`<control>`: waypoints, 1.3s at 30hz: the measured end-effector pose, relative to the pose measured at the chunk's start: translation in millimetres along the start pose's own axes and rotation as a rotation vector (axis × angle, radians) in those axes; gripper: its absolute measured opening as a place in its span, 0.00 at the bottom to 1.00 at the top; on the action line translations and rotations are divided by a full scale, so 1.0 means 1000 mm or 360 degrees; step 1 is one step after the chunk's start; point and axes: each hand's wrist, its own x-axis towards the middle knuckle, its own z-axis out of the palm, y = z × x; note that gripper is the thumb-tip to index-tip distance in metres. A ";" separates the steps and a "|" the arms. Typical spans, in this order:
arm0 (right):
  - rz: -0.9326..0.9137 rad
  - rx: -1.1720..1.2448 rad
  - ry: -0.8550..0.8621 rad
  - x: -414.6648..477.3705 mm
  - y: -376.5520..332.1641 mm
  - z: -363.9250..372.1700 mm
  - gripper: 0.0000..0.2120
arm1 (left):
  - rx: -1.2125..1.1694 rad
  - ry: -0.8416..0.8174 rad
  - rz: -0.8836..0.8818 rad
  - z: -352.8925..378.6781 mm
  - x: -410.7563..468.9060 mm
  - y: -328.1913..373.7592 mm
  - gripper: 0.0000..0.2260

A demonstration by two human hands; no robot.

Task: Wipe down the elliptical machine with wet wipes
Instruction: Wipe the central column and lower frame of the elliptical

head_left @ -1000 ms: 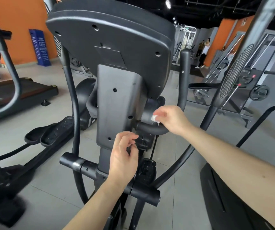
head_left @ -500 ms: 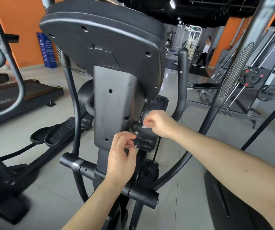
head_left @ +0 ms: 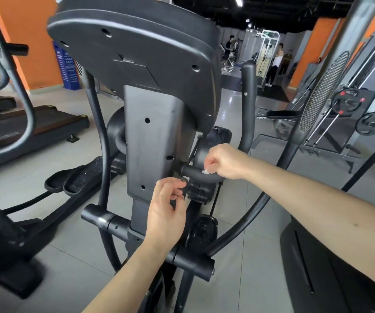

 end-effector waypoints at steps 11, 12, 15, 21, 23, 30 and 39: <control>-0.0270 -0.0331 0.0063 -0.014 -0.021 0.015 0.04 | 0.0023 0.0067 -0.0020 -0.004 0.001 -0.004 0.19; -0.0231 -0.0369 0.0040 -0.017 -0.016 0.011 0.05 | 0.0016 0.0073 -0.0033 -0.004 -0.001 -0.004 0.20; -0.0209 -0.0268 0.0129 -0.014 -0.022 0.008 0.07 | 0.0018 0.0071 -0.0052 -0.005 -0.005 -0.004 0.20; -0.0313 -0.0321 0.0173 -0.011 -0.029 0.029 0.07 | 0.0026 0.0035 -0.0031 0.001 -0.006 -0.003 0.19; -0.0310 -0.0467 0.0100 -0.022 -0.017 0.023 0.07 | 0.0025 0.0038 -0.0059 0.000 -0.008 -0.003 0.19; -0.0373 -0.0195 0.0277 -0.013 -0.032 0.024 0.06 | 0.0039 0.0079 -0.0089 0.000 -0.013 -0.005 0.19; -0.0292 -0.0263 0.0371 -0.048 0.008 0.053 0.05 | 0.0108 0.0048 -0.0214 0.001 -0.024 -0.011 0.16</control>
